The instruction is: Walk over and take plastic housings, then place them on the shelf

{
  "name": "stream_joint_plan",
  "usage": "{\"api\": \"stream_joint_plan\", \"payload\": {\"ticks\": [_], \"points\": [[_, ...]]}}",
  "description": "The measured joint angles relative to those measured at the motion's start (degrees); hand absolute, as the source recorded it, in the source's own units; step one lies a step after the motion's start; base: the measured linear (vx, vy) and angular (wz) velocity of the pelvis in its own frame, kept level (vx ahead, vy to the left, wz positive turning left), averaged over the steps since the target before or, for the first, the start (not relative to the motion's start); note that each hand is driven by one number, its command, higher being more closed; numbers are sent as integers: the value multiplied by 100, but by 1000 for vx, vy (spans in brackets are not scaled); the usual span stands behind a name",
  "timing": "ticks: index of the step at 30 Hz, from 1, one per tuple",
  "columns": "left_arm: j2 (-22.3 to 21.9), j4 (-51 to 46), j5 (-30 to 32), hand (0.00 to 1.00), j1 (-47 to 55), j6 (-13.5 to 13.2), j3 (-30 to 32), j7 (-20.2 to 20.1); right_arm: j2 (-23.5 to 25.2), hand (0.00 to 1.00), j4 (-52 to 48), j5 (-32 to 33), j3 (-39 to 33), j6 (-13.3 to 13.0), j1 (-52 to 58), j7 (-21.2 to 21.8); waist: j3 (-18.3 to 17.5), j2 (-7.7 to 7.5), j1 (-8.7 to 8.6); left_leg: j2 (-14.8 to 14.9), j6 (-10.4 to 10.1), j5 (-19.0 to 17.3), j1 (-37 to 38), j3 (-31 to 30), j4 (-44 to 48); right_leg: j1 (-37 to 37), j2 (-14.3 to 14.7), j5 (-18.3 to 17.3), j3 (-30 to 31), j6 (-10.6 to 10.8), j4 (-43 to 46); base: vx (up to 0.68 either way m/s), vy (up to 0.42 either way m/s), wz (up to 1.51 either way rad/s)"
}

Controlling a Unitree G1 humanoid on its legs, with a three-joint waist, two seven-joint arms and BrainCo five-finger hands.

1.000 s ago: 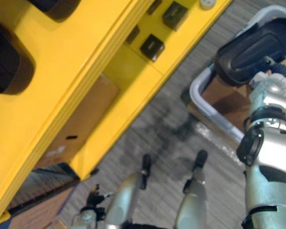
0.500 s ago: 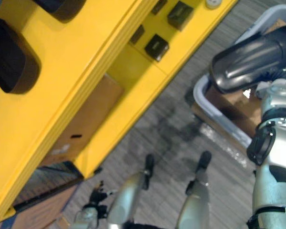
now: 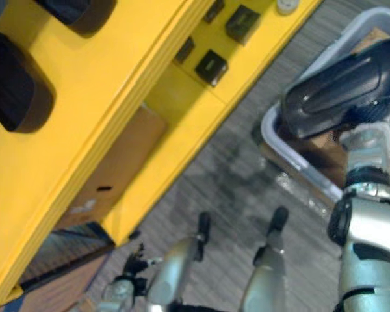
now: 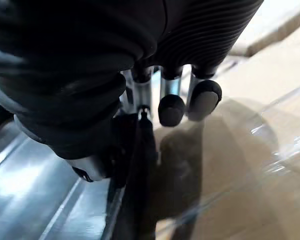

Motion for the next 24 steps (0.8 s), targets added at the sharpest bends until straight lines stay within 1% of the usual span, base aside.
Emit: {"api": "stream_joint_plan", "payload": {"ticks": [1,3,4,5,6,7,8,9,13,15,16,18,22,24], "points": [[-124,-202,0,0,-72,-32,-44,57,39,100,-437,-85,0,21,313,-65,-3,-17,-50,3,4,-4,0,34,-10,-43,2,0,57,1,12,-7,-1,-18],[-218,-592,11,0,-111,-81,-315,92,85,100,-1162,-229,-2,86,823,-138,-2,-74,-105,19,13,-16,-3,154,-28,-142,13,0,159,1,35,-7,-4,-25],[-283,-836,46,0,-111,-136,-452,92,122,100,-1577,-373,-10,104,1113,-184,16,-106,-206,30,18,-36,-4,174,-28,-176,21,-1,204,3,40,2,-15,-21],[-332,-964,77,0,-111,-164,-470,88,124,100,-1776,-451,-14,111,1278,-196,13,-122,-257,47,21,-52,-4,185,-21,-185,25,-1,220,3,40,10,-15,-21],[-377,-1219,212,0,-102,-185,-552,86,129,100,-2277,-637,-61,142,1707,-225,4,-164,-360,75,22,-101,5,263,11,-200,43,-2,275,4,41,11,-9,-21],[-360,-1342,257,0,-102,-197,-602,77,134,100,-2502,-683,-125,144,1902,-239,9,-183,-368,93,17,-133,8,300,42,-213,58,-2,318,4,45,5,2,-35],[-352,-1621,292,0,-93,-214,-619,67,135,100,-2882,-750,-210,149,2184,-282,20,-233,-386,107,24,-193,3,361,111,-264,87,-4,412,5,75,0,8,-31],[-347,-1885,413,0,-93,-218,-628,60,135,100,-3139,-839,-277,145,2360,-307,32,-259,-481,107,33,-225,2,396,147,-266,90,-7,436,8,80,-3,9,-26],[-235,-2657,737,0,-100,-276,-750,-13,134,100,-3319,-935,-320,59,2462,-335,6,-370,-652,114,45,-280,7,510,193,-355,101,-12,575,13,123,-20,8,-17],[-105,-2909,791,0,-134,-279,-882,-59,127,100,-3318,-983,-318,16,2463,-361,1,-387,-667,130,43,-281,21,576,189,-380,118,-12,634,13,126,-19,-10,-15],[-107,-3035,906,0,-140,-279,-898,-64,123,100,-3318,-999,-312,-34,2460,-377,1,-387,-669,143,42,-281,44,597,176,-381,129,-12,660,13,127,-13,-20,-10],[-116,-3248,916,0,-197,-278,-984,-62,95,100,-3300,-1048,-219,-70,2396,-395,1,-387,-677,150,38,-284,72,623,165,-382,146,-10,691,11,131,-17,-19,-9],[-118,-3510,947,0,-508,-280,-1124,-55,-36,100,-2902,-1090,114,-84,1962,-434,1,-387,-722,146,38,-283,77,646,164,-409,143,-11,720,11,163,-13,-6,-3],[-126,-3607,953,0,-808,-280,-1291,-33,-120,100,-2452,-1093,378,-91,1395,-449,1,-387,-762,143,39,-281,14,724,169,-557,130,-11,805,10,236,-34,-7,-11]]}}
